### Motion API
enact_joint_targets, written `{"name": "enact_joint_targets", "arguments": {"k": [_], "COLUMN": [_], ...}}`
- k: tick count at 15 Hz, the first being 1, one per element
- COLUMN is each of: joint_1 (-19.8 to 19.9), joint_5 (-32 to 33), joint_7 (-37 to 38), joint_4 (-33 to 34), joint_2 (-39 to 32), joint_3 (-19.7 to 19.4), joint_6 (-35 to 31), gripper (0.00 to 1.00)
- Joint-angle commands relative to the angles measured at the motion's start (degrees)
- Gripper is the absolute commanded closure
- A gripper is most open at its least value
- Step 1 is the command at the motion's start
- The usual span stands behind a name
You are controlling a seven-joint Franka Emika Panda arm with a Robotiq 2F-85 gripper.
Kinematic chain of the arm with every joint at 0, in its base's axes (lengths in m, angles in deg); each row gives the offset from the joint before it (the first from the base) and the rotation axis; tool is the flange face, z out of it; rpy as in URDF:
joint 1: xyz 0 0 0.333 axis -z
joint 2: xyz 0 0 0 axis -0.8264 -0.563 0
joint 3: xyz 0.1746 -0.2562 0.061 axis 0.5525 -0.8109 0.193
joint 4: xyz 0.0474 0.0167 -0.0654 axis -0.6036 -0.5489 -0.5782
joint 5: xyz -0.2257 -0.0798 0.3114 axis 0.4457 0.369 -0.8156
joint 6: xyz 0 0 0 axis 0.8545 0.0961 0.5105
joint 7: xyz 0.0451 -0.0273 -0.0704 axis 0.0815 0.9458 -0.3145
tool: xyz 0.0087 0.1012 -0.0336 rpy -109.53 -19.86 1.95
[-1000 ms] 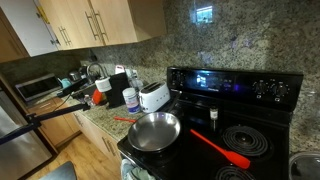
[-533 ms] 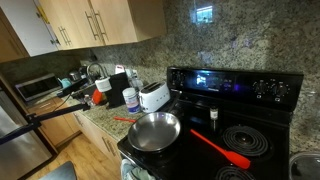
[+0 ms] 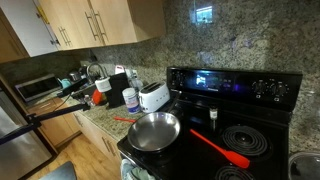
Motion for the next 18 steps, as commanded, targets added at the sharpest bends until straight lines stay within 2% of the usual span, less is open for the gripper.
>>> {"name": "enact_joint_targets", "arguments": {"k": [1, 2, 3, 7, 8, 9, 13, 18], "joint_1": [0.1, 0.17, 0.19, 0.18, 0.18, 0.05, -0.66, 0.13], "joint_5": [-0.17, -0.26, -0.29, -0.3, -0.3, 0.14, 1.53, 4.53], "joint_7": [0.0, 0.0, 0.0, 0.0, 0.0, -0.21, -0.98, -1.76], "joint_4": [0.92, 1.56, 1.88, 2.31, 2.33, 2.65, 4.53, 10.59], "joint_2": [-0.34, -0.63, -0.83, -1.29, -1.31, -1.77, -4.21, -7.29], "joint_3": [-0.24, -0.31, -0.31, -0.31, -0.31, -0.21, 0.24, -0.53], "joint_6": [0.68, 1.02, 1.11, 1.13, 1.13, 1.05, 0.49, 1.58], "gripper": [0.79, 0.86, 0.88, 0.88, 0.97, 1.0, 1.0, 1.0]}}
